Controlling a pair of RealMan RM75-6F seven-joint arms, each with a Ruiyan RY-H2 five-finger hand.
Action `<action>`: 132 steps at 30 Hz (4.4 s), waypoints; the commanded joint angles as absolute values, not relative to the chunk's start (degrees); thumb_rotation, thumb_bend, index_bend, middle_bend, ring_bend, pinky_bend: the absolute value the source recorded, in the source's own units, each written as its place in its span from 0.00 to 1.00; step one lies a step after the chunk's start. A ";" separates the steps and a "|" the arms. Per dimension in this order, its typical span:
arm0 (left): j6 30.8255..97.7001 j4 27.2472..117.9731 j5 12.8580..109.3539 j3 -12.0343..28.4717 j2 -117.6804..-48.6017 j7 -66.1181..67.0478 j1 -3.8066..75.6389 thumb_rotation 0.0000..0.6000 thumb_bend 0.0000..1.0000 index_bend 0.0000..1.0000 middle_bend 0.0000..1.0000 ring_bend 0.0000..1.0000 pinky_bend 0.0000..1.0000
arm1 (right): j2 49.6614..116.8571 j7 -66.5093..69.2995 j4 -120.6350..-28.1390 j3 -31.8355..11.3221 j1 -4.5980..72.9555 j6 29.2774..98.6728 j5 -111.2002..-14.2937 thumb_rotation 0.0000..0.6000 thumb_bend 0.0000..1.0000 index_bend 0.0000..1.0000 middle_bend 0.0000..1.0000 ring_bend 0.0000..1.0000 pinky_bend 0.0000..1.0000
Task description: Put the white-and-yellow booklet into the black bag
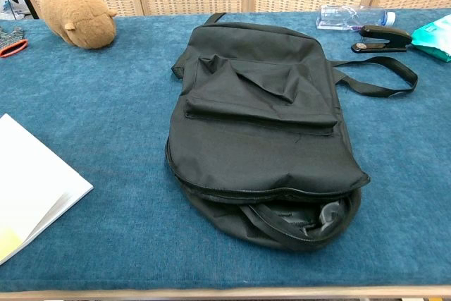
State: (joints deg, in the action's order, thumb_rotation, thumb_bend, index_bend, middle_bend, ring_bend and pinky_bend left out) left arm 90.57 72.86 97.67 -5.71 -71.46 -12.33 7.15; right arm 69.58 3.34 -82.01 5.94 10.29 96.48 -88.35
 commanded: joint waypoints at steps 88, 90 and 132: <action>89.04 44.95 105.61 -8.68 -94.54 -8.39 15.72 1.00 0.58 0.77 0.49 0.45 0.59 | 67.40 11.48 -83.36 -1.01 5.66 89.84 -92.55 1.00 0.00 0.00 0.00 0.00 0.00; 90.80 43.85 105.81 -8.42 -94.85 -9.97 15.83 1.00 0.59 0.80 0.52 0.48 0.61 | 67.44 11.26 -83.40 -0.76 5.80 89.36 -92.86 1.00 0.00 0.00 0.00 0.00 0.00; 99.37 62.03 104.00 0.03 -77.46 -10.29 22.53 1.00 0.59 0.83 0.55 0.50 0.63 | 69.06 -5.14 -107.86 -1.75 30.16 50.89 -84.15 1.00 0.00 0.00 0.00 0.00 0.00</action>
State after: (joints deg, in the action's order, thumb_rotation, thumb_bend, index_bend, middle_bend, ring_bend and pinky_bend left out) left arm 99.28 62.07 104.10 -0.08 -77.60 -10.11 22.56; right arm 67.24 -3.57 -108.92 -2.06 29.65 51.36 -84.79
